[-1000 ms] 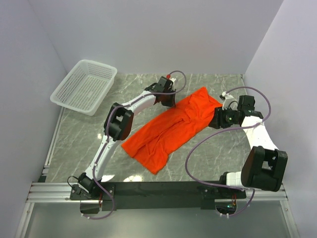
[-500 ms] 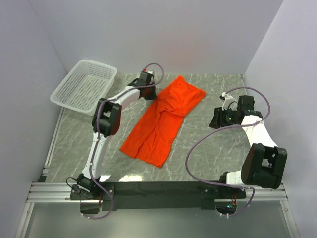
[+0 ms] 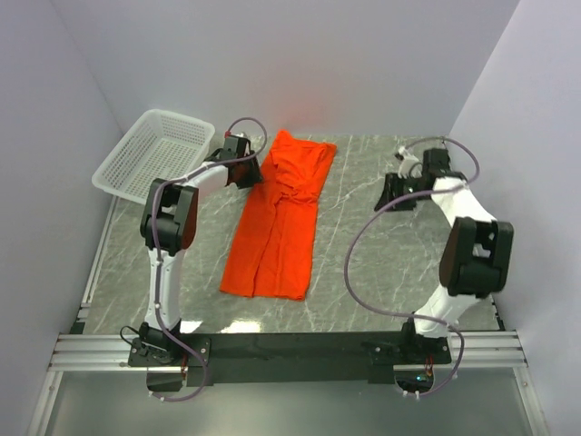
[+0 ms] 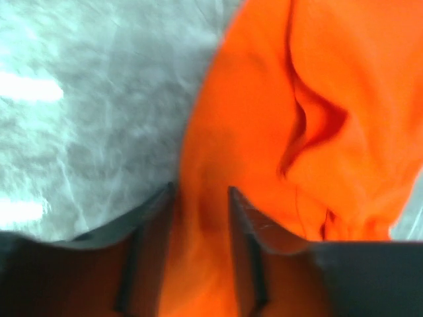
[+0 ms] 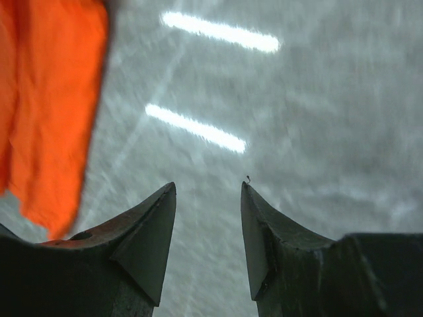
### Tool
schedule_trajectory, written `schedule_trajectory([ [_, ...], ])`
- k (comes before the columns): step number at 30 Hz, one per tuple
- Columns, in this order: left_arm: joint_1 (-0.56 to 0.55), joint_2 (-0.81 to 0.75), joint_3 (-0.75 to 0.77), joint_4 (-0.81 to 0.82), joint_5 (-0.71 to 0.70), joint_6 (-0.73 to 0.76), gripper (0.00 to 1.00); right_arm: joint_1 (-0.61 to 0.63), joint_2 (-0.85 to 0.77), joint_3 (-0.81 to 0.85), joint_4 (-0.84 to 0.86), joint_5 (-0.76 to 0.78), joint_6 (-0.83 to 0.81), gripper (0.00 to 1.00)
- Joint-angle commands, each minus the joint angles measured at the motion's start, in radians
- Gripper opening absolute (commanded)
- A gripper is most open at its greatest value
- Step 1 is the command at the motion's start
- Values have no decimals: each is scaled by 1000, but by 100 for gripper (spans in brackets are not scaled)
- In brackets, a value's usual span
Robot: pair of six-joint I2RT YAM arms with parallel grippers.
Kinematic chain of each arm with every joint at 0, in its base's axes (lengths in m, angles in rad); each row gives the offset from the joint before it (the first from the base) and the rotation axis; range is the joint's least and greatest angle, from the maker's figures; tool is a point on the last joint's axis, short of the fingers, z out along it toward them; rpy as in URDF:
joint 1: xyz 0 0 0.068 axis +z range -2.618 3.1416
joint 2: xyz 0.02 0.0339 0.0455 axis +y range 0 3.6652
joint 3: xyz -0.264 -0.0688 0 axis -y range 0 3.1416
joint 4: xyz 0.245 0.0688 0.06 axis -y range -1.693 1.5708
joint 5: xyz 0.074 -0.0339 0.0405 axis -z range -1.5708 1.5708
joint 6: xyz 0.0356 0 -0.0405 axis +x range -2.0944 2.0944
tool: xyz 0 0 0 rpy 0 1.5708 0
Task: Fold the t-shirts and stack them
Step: Fold the tshirt
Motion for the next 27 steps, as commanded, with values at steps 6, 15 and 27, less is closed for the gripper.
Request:
schedule_trajectory([
  [6,-7,-266,-71,61,70,29,66,267,303,411,-25,0,283,53],
  [15,-4,-685,-405,-18,60,89,70,483,221,234,-78,-91,-70,54],
  [27,2,-998,-901,-123,25,-198,68,806,-128,-171,-174,-63,-981,57],
])
